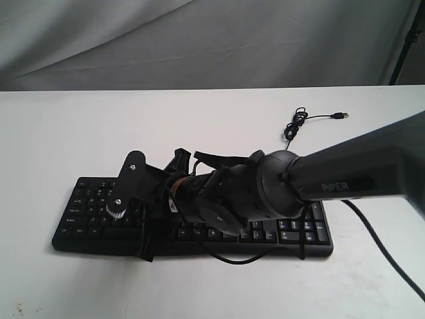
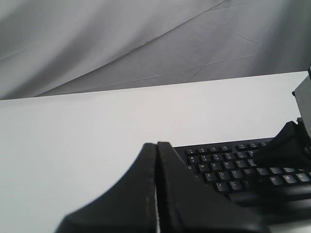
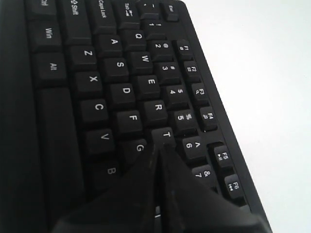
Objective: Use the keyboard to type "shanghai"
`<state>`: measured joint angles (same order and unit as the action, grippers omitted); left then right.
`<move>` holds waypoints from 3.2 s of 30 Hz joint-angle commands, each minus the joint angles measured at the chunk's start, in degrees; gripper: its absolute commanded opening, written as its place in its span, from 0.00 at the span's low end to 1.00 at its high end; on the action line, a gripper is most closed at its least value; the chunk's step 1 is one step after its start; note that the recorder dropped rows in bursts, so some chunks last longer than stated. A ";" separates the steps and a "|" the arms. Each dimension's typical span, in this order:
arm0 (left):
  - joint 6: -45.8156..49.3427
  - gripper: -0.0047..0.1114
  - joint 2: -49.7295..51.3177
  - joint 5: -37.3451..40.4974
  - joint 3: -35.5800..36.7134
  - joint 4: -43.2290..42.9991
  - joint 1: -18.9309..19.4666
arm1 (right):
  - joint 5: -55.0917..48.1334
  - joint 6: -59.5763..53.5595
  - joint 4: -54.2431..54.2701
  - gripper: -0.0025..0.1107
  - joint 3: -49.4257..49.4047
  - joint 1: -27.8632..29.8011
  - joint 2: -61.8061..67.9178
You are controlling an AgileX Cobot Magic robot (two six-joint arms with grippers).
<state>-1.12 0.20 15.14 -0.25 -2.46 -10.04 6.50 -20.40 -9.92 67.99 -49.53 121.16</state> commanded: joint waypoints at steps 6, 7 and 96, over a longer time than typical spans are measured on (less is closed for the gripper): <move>-0.16 0.04 -0.20 -0.29 0.25 -0.27 -0.20 | 0.61 -0.24 0.06 0.02 -0.32 0.38 0.57; -0.16 0.04 -0.20 -0.29 0.25 -0.27 -0.20 | 0.61 -0.24 0.04 0.02 -0.32 0.38 0.99; -0.16 0.04 -0.20 -0.29 0.25 -0.27 -0.20 | -4.08 -0.84 -1.30 0.02 20.12 -5.93 11.26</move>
<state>-1.12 0.20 15.14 -0.25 -2.46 -10.04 1.68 -21.03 -10.99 87.72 -55.41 132.46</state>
